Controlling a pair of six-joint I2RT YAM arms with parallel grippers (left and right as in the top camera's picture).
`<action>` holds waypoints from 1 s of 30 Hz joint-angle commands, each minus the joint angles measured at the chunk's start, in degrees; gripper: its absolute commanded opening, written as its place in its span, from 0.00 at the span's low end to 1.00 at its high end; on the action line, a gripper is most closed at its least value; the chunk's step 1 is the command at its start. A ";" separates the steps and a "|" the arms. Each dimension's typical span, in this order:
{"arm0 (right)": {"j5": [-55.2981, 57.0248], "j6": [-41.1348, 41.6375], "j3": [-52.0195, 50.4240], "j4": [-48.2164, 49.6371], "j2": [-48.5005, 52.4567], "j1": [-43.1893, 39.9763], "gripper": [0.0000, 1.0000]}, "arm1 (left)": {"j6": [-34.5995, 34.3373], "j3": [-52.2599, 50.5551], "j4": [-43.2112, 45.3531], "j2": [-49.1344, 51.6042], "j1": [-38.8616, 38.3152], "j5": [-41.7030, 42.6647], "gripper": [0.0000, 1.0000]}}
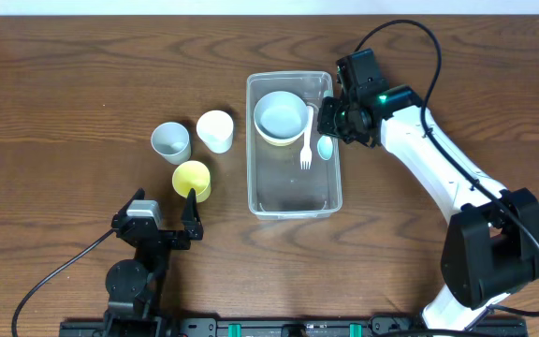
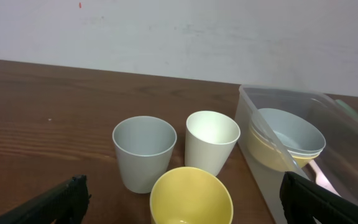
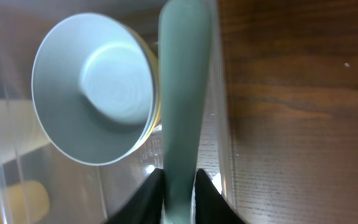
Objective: Pack container
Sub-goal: 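Release the spoon and retract the right arm to the right side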
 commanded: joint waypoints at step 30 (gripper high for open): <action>5.90 -4.26 3.69 -9.68 -5.88 -33.38 0.99 | 0.79 -1.51 -1.07 -0.28 0.28 0.22 0.98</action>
